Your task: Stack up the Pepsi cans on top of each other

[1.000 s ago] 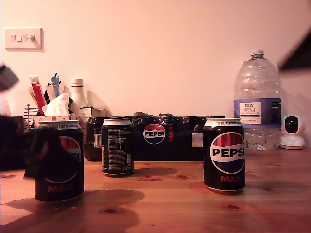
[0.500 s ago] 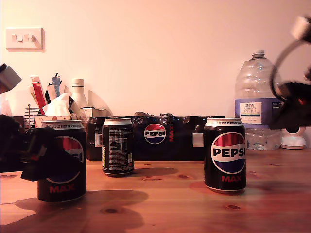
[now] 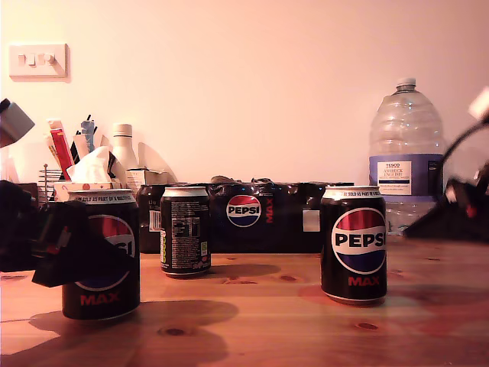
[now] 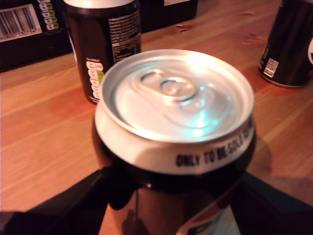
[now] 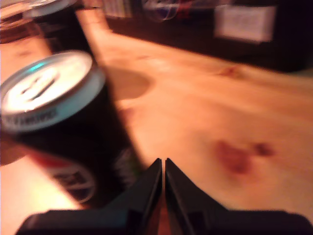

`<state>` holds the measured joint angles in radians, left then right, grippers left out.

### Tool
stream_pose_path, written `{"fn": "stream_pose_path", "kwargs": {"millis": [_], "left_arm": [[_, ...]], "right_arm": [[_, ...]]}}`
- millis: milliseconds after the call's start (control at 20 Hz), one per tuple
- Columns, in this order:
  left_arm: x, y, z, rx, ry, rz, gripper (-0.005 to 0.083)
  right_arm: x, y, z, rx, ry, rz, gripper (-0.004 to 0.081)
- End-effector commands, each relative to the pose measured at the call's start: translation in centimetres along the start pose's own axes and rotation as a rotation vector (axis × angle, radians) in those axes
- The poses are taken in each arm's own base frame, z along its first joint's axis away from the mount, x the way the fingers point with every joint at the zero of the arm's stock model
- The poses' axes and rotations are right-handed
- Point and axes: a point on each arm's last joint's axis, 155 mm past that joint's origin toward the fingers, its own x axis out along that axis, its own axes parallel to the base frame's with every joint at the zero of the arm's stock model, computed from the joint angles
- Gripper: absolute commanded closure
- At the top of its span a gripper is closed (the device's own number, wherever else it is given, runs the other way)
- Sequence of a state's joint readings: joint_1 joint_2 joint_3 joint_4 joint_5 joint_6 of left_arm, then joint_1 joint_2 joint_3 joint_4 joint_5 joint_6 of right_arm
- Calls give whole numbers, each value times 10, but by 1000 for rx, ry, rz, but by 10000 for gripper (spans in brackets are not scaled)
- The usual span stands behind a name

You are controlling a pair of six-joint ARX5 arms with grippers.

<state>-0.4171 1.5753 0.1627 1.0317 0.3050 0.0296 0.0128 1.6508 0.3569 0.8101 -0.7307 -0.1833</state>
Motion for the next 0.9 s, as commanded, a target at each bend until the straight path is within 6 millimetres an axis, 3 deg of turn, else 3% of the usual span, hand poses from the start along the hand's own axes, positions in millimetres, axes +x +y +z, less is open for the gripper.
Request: {"fn": "stream_pose_path", "kwargs": {"millis": [0, 400, 850], "left_arm": [[0, -4, 13, 22, -47, -17, 542], [0, -7, 13, 23, -47, -34, 542], [0, -7, 13, 22, -47, -34, 542]], "right_arm": [[7, -2, 9, -41, -24, 37, 782], [42, -10, 5, -48, -11, 129, 782], [66, 48, -1, -122, 12, 283, 782]]}}
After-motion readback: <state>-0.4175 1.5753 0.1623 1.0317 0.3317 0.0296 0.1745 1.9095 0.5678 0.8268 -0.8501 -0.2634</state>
